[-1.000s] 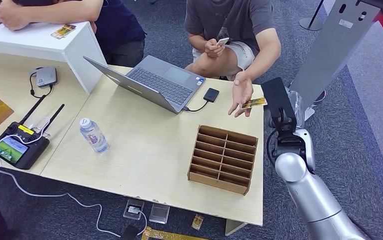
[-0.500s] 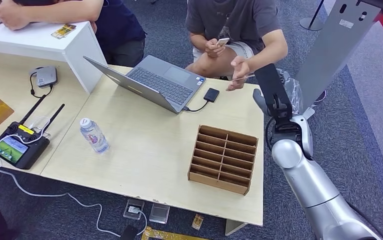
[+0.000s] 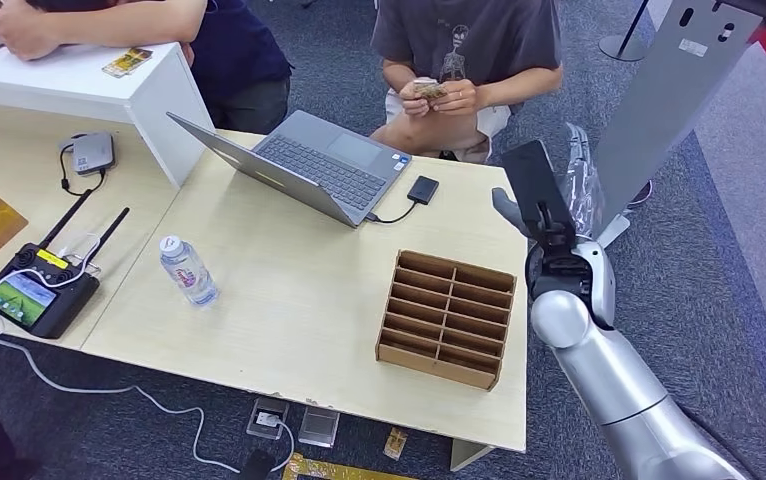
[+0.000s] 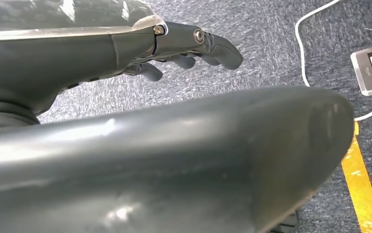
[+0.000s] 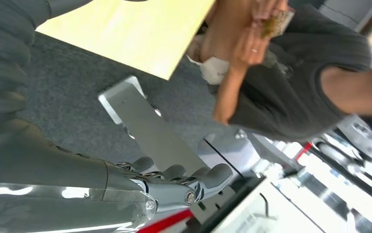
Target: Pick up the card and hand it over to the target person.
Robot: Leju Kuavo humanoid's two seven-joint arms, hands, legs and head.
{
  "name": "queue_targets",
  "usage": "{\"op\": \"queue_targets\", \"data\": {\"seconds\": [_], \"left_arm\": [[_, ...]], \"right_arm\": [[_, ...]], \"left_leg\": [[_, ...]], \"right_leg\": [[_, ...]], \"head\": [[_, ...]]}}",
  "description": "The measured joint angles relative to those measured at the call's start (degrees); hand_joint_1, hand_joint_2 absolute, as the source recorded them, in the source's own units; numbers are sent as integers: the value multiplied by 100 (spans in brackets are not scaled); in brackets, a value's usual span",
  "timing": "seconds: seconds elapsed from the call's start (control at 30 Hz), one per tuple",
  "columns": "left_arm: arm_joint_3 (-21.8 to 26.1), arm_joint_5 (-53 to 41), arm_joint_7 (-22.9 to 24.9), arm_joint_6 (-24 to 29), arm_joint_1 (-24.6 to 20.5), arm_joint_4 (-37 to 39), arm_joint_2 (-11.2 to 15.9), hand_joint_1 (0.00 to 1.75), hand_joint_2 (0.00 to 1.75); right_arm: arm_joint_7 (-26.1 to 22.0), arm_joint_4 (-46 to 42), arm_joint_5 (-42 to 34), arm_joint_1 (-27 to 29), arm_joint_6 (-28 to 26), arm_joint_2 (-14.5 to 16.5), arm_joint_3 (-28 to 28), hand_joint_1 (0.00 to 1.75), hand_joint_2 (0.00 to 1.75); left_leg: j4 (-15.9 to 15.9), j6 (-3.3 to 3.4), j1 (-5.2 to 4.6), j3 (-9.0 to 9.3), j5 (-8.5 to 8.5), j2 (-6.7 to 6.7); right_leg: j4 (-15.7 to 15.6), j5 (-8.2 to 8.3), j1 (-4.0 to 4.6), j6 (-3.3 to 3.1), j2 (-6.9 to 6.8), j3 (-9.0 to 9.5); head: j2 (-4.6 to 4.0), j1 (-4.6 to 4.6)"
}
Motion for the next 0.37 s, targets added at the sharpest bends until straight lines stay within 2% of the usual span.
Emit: {"op": "queue_targets", "data": {"seconds": [0.07, 0.2, 0.27, 0.37], "left_arm": [[8, 3, -49, -4, -1, -1, 1, 0, 0], [2, -9, -100, -15, 0, -2, 15, 0, 0], [16, 2, -107, -10, 1, -3, 20, 0, 0], [52, 36, -102, 2, 4, -3, 21, 0, 0]], "right_arm": [[-279, -291, 473, 403, 0, 123, -310, 0, 175], [-930, -781, 1309, 1348, 0, 577, -1023, 0, 175], [-1158, -904, 1428, 1743, 0, 728, -1151, 0, 175], [-1332, -914, 1132, 2106, 0, 783, -1070, 0, 175]], "left_leg": [[-1, 0, 1, 1, 0, -5], [5, -3, 2, -3, -4, -6], [3, -3, 2, -3, -2, -8], [8, -4, 3, -6, -5, -9]], "right_leg": [[-3, -1, 1, 0, -5, 3], [5, -6, 2, 0, -6, -2], [4, -5, 2, -1, -7, -1], [9, -7, 2, -1, -7, -5]], "head": [[0, 0], [0, 0], [0, 0], [0, 0]]}}
